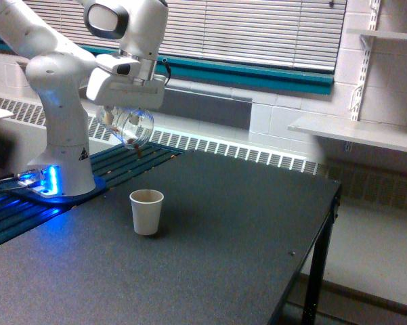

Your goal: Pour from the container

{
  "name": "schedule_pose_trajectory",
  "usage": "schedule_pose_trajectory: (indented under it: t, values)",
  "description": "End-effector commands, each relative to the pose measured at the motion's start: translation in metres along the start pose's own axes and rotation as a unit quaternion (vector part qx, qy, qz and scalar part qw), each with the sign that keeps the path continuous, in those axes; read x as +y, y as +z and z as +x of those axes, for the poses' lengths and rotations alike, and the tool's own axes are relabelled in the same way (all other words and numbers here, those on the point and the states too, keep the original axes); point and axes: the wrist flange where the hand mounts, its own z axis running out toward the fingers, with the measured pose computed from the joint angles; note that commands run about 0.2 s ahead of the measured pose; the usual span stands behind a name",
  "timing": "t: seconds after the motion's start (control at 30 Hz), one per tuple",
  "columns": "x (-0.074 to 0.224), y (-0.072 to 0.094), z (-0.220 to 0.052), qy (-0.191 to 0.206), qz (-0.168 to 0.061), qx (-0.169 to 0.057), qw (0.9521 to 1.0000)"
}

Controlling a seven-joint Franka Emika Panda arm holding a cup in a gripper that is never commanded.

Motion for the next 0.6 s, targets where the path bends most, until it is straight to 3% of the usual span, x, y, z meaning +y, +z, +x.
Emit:
schedule_pose_trajectory:
  t: [0.03,0.6]
  values:
    - [0.0039,0.0061,-0.0049,-0.008,-0.013,-0.007,0.9999]
    - [0.0058,0.0038,-0.0055,-0.010,-0.018,-0.015,0.9997]
